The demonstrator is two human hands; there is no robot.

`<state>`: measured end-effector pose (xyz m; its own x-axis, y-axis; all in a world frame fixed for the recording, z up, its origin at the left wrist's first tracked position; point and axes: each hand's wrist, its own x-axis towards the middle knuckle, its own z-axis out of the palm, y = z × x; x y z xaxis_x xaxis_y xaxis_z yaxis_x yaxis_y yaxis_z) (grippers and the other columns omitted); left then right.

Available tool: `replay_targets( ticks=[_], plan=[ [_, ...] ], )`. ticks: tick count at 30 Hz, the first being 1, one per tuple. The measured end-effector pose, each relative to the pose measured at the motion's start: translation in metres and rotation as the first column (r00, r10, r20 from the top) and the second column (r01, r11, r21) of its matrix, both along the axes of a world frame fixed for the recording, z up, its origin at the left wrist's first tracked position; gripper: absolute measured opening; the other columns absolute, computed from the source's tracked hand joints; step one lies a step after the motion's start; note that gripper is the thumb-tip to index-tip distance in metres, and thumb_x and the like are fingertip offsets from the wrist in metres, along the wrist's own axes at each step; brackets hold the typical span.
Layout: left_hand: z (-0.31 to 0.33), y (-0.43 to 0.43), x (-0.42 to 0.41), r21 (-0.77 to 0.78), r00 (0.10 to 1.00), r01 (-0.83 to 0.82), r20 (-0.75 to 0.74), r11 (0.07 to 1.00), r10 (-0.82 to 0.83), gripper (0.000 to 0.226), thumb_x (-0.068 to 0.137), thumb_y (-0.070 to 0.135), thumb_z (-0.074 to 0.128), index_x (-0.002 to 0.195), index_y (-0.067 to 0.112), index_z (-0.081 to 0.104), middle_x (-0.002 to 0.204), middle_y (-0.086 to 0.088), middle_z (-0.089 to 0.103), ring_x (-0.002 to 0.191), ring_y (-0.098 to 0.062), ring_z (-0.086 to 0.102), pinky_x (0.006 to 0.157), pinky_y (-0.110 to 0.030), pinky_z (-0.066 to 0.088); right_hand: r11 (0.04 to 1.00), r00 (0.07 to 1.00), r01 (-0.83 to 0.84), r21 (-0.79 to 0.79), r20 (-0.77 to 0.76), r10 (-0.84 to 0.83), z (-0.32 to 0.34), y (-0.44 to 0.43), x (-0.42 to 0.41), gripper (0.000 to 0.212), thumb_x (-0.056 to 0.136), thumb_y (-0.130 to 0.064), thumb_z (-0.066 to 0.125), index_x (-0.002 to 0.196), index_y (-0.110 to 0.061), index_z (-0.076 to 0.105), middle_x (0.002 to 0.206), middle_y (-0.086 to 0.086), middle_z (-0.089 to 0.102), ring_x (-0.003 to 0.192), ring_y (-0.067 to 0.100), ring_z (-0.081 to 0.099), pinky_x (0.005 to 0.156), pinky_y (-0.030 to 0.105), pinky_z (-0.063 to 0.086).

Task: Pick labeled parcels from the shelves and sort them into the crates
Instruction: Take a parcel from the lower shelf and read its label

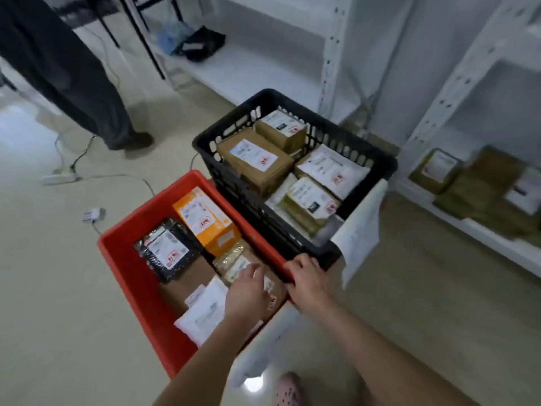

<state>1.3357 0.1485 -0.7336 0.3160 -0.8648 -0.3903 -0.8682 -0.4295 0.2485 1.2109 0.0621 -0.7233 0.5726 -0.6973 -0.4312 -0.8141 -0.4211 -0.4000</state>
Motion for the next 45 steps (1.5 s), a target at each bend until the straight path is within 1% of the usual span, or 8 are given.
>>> replay_targets(
  ticks=[3,8,18,24,33,37,42,45],
  plan=[
    [0.008,-0.019,-0.053,-0.043,0.985,0.167,0.042,0.985,-0.165,0.045,0.096,0.033,0.042,0.140,0.024,0.039,0.137,0.003,0.043,0.123,-0.018,0.045,0.092,-0.029,0.044,0.995,0.995,0.102,0.002,-0.011,-0.102,0.003,-0.008,-0.066,0.045,0.092,-0.024,0.053,0.136,-0.026,0.047,0.134,0.001,0.039,0.125,0.024,0.041,0.098,0.035,0.041],
    [0.019,-0.060,-0.151,-0.034,0.920,0.391,0.050,0.920,-0.389,0.054,0.089,0.019,0.047,0.142,0.020,0.038,0.142,-0.002,0.039,0.125,-0.024,0.042,0.095,-0.032,0.042,0.965,0.967,0.254,-0.061,-0.019,-0.255,0.009,-0.019,-0.181,0.045,0.092,-0.026,0.051,0.136,-0.027,0.044,0.136,0.000,0.041,0.123,0.020,0.043,0.097,0.031,0.039],
    [0.039,-0.158,-0.419,-0.069,0.796,0.605,0.050,0.793,-0.603,0.062,0.088,0.021,0.053,0.146,0.020,0.030,0.143,-0.002,0.034,0.131,-0.022,0.035,0.099,-0.034,0.040,0.829,0.834,0.548,-0.109,-0.001,-0.552,0.021,-0.051,-0.454,0.046,0.092,-0.026,0.052,0.138,-0.028,0.042,0.140,-0.001,0.039,0.129,0.019,0.037,0.100,0.028,0.038],
    [0.031,-0.205,-0.523,-0.034,0.741,0.671,0.050,0.740,-0.669,0.064,0.089,0.021,0.054,0.147,0.018,0.028,0.146,-0.004,0.032,0.132,-0.023,0.034,0.102,-0.036,0.038,0.727,0.730,0.680,-0.094,-0.013,-0.684,0.015,-0.077,-0.562,0.046,0.093,-0.023,0.050,0.138,-0.024,0.042,0.140,0.002,0.042,0.128,0.021,0.040,0.103,0.029,0.036],
    [-0.010,-0.322,-0.572,-0.068,0.785,0.615,-0.045,0.785,-0.618,0.062,0.089,0.021,0.057,0.146,0.014,0.031,0.148,-0.006,0.030,0.132,-0.025,0.038,0.104,-0.038,0.040,0.579,0.576,0.815,0.005,0.087,-0.813,-0.020,-0.176,-0.609,0.045,0.092,-0.023,0.054,0.136,-0.018,0.044,0.135,0.008,0.040,0.123,0.025,0.041,0.097,0.032,0.039],
    [-0.044,-0.382,-0.581,-0.040,0.844,0.518,-0.139,0.854,-0.518,0.056,0.089,0.024,0.058,0.139,0.012,0.036,0.136,-0.008,0.037,0.120,-0.029,0.048,0.089,-0.039,0.046,0.460,0.440,0.875,0.148,0.147,-0.886,-0.053,-0.240,-0.618,0.054,0.089,-0.026,0.063,0.138,-0.019,0.042,0.136,0.010,0.041,0.120,0.028,0.049,0.097,0.035,0.043],
    [-0.080,-0.439,-0.593,-0.115,0.844,0.438,-0.288,0.892,-0.452,0.055,0.085,0.022,0.058,0.135,0.007,0.042,0.130,-0.015,0.050,0.118,-0.032,0.047,0.098,-0.045,0.044,0.358,0.308,0.855,0.375,0.189,-0.932,-0.089,-0.299,-0.617,0.073,0.087,-0.027,0.067,0.147,-0.013,0.030,0.147,0.012,0.036,0.129,0.029,0.044,0.101,0.032,0.037],
    [-0.095,-0.463,-0.602,-0.055,0.881,0.299,-0.368,0.953,-0.297,0.060,0.083,0.024,0.060,0.136,0.008,0.039,0.125,-0.017,0.053,0.107,-0.033,0.057,0.088,-0.043,0.052,0.323,0.241,0.834,0.447,0.230,-0.943,-0.104,-0.326,-0.620,0.081,0.086,-0.031,0.067,0.150,-0.011,0.022,0.151,0.013,0.032,0.134,0.031,0.038,0.108,0.037,0.035]
  ],
)
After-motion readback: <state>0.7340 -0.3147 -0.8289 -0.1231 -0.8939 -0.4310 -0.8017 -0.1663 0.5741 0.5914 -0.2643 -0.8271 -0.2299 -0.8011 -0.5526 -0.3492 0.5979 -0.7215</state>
